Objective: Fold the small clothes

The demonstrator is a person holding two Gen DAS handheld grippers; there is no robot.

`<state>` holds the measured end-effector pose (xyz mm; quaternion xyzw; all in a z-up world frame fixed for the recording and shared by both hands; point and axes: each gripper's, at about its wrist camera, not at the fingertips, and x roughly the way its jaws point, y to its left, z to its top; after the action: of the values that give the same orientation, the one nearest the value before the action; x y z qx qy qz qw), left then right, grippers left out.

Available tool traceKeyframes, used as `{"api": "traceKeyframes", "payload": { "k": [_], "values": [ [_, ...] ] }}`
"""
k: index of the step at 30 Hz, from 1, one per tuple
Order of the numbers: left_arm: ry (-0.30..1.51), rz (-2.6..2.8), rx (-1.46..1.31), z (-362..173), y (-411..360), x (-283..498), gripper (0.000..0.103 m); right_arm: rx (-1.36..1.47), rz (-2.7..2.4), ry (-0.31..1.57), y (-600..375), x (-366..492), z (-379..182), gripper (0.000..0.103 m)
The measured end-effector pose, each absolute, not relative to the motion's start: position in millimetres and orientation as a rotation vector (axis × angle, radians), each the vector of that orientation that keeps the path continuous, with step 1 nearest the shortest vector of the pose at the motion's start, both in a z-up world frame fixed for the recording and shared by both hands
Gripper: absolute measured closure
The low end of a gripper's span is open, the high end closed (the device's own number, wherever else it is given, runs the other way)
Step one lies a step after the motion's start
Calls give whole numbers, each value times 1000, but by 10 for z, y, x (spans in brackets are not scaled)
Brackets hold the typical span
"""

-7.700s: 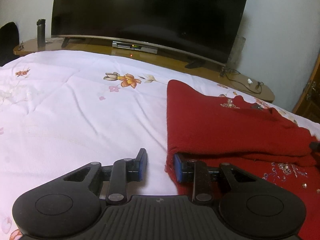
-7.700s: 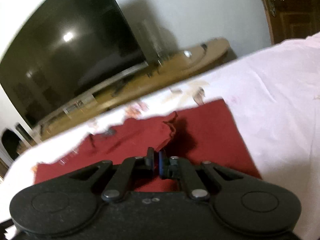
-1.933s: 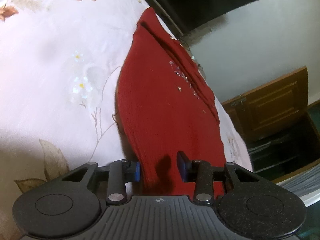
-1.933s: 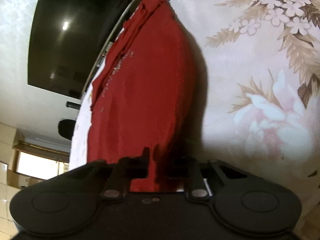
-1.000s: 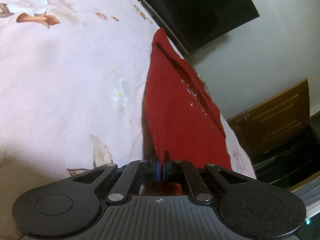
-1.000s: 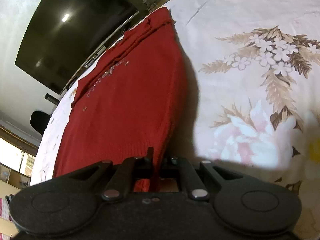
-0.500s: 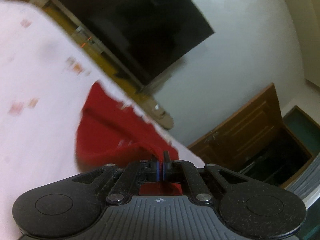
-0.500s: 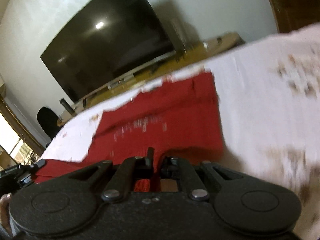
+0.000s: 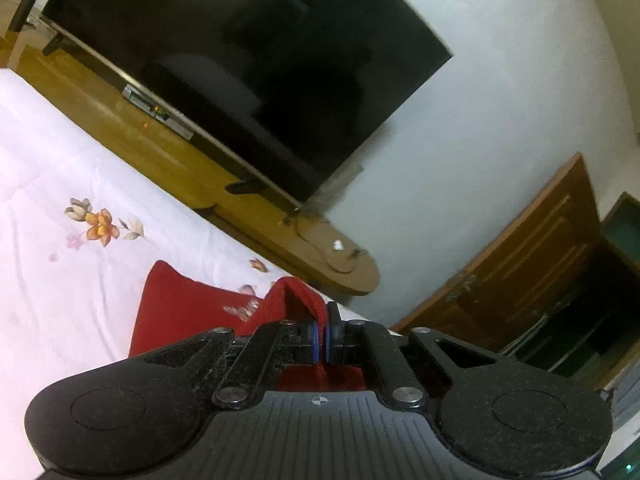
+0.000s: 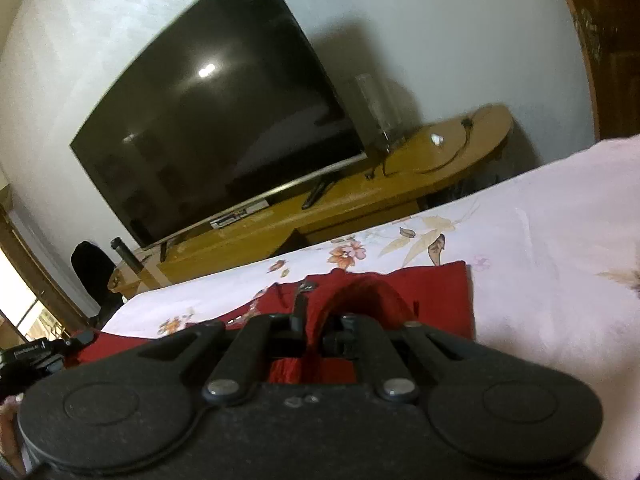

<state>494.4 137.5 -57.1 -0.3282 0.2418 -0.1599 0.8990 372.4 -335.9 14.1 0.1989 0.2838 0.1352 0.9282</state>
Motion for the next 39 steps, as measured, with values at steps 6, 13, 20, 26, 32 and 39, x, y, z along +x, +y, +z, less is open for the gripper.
{"api": "traceKeyframes", "payload": {
  "k": [6, 13, 20, 26, 32, 39],
  "values": [
    [574, -280, -673, -1022, 1255, 5576, 100, 483, 261, 670, -3478, 4410, -316, 99],
    [512, -178, -501, -1553, 1073, 5957, 99, 420, 242, 692, -3439, 4956, -898, 68],
    [402, -100, -471, -1627, 1030, 5890, 23, 432, 230, 584, -3484, 4852, -1125, 55],
    [382, -106, -540, -1662, 1132, 5892, 22, 426, 144, 506, -3591, 4822, -1034, 32],
    [492, -134, -491, -1718, 1071, 6010, 43, 335, 153, 561, -3499, 4865, -1051, 36],
    [607, -131, -410, -1758, 911, 6174, 84, 300, 195, 471, -3452, 4835, -890, 36]
  ]
}}
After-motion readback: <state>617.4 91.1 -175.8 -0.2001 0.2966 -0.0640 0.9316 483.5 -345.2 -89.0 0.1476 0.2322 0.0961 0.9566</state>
